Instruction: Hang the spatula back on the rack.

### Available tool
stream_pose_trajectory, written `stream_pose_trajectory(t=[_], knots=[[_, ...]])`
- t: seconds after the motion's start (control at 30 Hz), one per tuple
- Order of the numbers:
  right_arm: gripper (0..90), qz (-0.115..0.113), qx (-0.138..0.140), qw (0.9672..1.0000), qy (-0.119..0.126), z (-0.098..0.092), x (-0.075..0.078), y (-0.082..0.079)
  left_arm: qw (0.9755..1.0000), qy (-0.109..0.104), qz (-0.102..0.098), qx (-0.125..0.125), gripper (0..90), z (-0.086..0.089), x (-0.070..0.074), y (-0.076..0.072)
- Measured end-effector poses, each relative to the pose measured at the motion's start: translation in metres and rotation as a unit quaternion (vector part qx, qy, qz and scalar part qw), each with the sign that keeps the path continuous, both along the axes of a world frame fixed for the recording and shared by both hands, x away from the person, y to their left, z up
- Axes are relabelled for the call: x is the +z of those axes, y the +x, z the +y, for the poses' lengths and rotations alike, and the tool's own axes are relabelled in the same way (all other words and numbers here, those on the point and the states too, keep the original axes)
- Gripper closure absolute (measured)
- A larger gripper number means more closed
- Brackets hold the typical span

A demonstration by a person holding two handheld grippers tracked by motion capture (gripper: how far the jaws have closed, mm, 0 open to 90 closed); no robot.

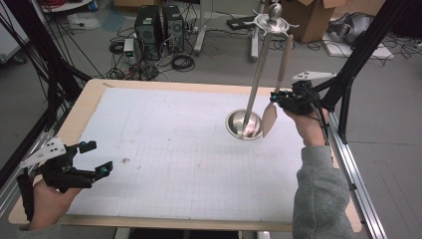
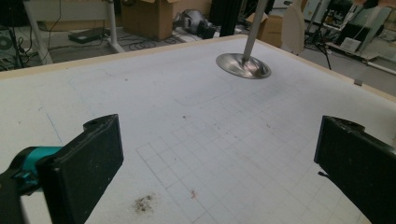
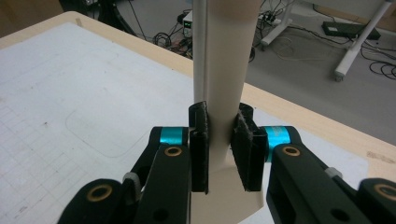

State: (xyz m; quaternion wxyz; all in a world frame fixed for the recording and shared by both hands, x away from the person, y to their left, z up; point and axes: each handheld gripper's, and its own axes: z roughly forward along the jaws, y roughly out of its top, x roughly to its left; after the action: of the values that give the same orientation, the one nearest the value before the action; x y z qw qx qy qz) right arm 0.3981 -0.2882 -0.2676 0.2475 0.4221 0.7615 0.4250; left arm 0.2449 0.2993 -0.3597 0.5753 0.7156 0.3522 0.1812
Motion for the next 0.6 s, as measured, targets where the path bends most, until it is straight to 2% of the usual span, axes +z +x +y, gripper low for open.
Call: stream_pose_trajectory(t=[0.23,0.3,0.37,0.43,0.5,0.6], knots=[[74.2,-0.012,-0.001,0.9999,0.002,0.002,0.0,0.0,1.0,0.003,-0.001,-0.002,1.7,-0.001,0.0,-0.001],[68.4,-0.022,-0.003,0.9997,0.013,0.001,0.003,-0.002,1.0,0.003,-0.001,-0.001,1.7,-0.001,0.0,-0.001],[66.1,-0.022,-0.005,0.9997,0.012,0.001,0.003,-0.003,1.0,0.003,-0.001,-0.002,1.7,-0.001,0.0,-0.001],[59.2,-0.02,-0.01,0.9997,0.007,0.0,0.003,-0.005,1.0,0.002,-0.001,-0.001,1.7,-0.002,0.001,-0.001],[52.1,-0.019,-0.014,0.9996,0.015,-0.001,0.003,-0.007,1.0,0.003,-0.002,-0.002,1.7,-0.002,0.001,-0.001],[41.4,-0.04,-0.013,0.9986,0.032,-0.002,0.004,-0.015,1.0,0.001,-0.004,-0.002,1.7,-0.001,0.002,-0.001]])
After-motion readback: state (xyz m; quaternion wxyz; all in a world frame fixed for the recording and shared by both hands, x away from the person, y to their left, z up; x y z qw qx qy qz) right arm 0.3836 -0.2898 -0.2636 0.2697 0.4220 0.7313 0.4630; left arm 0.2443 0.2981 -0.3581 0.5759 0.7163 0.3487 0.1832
